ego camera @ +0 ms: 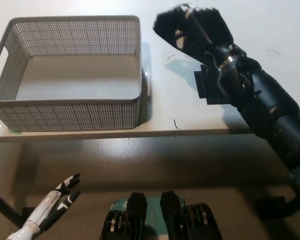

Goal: Use the right hand to pick up the pencil case on the right hand side and put it into a grey container on the left side

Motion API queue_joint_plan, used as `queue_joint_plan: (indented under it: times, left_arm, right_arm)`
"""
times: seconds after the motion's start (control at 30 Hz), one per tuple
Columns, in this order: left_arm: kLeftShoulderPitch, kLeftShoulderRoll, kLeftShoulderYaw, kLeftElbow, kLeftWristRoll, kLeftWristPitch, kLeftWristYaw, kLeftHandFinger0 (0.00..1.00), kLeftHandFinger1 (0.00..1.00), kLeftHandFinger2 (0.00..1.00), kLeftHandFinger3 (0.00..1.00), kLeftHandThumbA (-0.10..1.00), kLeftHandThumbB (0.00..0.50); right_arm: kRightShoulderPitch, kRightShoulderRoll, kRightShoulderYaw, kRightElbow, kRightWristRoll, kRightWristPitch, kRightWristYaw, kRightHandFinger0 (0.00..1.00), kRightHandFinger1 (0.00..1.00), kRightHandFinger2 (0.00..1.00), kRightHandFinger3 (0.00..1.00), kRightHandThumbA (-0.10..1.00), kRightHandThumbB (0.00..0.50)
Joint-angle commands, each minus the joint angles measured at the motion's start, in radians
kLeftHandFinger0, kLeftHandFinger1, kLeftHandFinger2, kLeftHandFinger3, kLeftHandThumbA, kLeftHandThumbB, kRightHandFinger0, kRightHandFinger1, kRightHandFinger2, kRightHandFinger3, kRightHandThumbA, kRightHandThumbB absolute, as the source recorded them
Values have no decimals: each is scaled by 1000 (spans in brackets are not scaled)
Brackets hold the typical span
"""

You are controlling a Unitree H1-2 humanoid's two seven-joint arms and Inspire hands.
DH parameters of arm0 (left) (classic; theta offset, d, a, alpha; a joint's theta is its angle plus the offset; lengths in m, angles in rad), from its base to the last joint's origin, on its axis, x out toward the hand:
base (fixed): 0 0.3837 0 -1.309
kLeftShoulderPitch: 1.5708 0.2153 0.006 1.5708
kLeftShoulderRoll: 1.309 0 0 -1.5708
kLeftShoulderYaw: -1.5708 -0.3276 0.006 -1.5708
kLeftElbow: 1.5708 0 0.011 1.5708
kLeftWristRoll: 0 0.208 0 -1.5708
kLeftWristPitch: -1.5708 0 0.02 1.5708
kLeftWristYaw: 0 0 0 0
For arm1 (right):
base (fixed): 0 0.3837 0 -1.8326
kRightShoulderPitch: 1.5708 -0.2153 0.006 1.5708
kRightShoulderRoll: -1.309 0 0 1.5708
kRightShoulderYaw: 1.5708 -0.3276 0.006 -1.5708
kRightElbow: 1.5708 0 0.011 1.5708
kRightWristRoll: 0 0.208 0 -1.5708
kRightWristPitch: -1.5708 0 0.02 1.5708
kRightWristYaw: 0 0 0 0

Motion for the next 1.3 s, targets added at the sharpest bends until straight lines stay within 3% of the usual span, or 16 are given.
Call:
queue_joint_plan:
  times: [0.0, 0.13, 0.27, 0.33, 0.4, 0.47, 0.53, 0.57, 0.67, 0.73, 0.83, 0.93, 1.03, 1.07, 1.17, 1.27]
  left_arm:
    - [4, 19, 7, -4, 16, -13, 2, 1000, 1000, 1000, 1000, 1000, 328]
    - [6, 19, 5, 1, 19, -5, -1, 1000, 1000, 1000, 1000, 1000, 319]
    - [13, 19, 3, 0, 19, -5, -4, 1000, 1000, 1000, 1000, 985, 312]
    - [16, 20, 0, -2, 27, 4, -4, 1000, 1000, 1000, 1000, 1000, 333]
    - [19, 18, -3, -5, 36, 8, -4, 1000, 1000, 1000, 1000, 1000, 336]
    - [23, 15, -6, 5, 24, -6, -12, 1000, 998, 1000, 1000, 1000, 315]
    - [29, 4, -12, 13, 25, -9, -7, 1000, 1000, 1000, 1000, 973, 292]
    - [34, 1, -15, 16, 33, -12, -1, 1000, 1000, 1000, 1000, 986, 311]
    - [47, -7, -19, 18, 36, -18, 4, 1000, 999, 1000, 1000, 1000, 315]
    - [53, -9, -19, 10, 36, -16, 5, 1000, 1000, 1000, 1000, 1000, 323]
    - [58, -10, -17, 6, 34, -15, -1, 1000, 1000, 1000, 1000, 974, 295]
    - [57, -7, -25, -14, 66, 3, 4, 1000, 1000, 1000, 1000, 990, 289]
    - [57, -18, -19, -13, 22, -5, -14, 1000, 1000, 1000, 1000, 869, 256]
    - [56, -20, -20, -12, 28, -3, -10, 1000, 988, 1000, 1000, 873, 265]
    - [54, -17, -25, -19, 33, 0, -16, 1000, 980, 1000, 1000, 853, 243]
    - [56, -12, -31, -48, 46, 17, -24, 1000, 990, 1000, 1000, 836, 209]
  right_arm:
    - [-29, -9, -29, -192, 10, 28, 80, 0, 359, 749, 853, -100, 145]
    - [0, 1, -33, -330, -3, 91, 129, 0, 294, 730, 762, -100, 168]
    - [21, 16, -36, -416, -13, 101, 137, 0, 350, 708, 874, -100, 170]
    - [26, 25, -30, -437, -20, 100, 145, 0, 357, 700, 865, -100, 154]
    - [29, 35, -28, -458, -24, 116, 167, 0, 288, 715, 716, -100, 157]
    - [22, 65, -22, -441, -30, 112, 157, 0, 140, 523, 473, -100, 175]
    - [10, 97, -18, -422, -22, 102, 162, 0, 103, 515, 386, -100, 121]
    - [2, 114, -13, -409, -28, 101, 160, 0, 139, 612, 453, -100, 115]
    - [-6, 150, -7, -389, -48, 113, 156, 0, 236, 727, 600, -100, 163]
    - [-26, 175, 2, -346, -62, 97, 132, 0, 214, 671, 594, -100, 201]
    - [-72, 221, 9, -254, -69, 66, 100, 0, 215, 740, 714, -100, 197]
    - [-109, 250, 4, -203, -62, 81, 116, 0, 221, 740, 725, -100, 186]
    - [-152, 274, 18, -119, -83, 49, 63, 0, 252, 754, 715, -100, 185]
    - [-167, 281, 24, -94, -89, 42, 52, 0, 237, 711, 694, -100, 194]
    - [-186, 294, 27, -60, -86, 44, 45, 0, 250, 723, 704, -100, 189]
    - [-207, 312, 34, -19, -98, 51, 18, 0, 195, 669, 636, -100, 190]
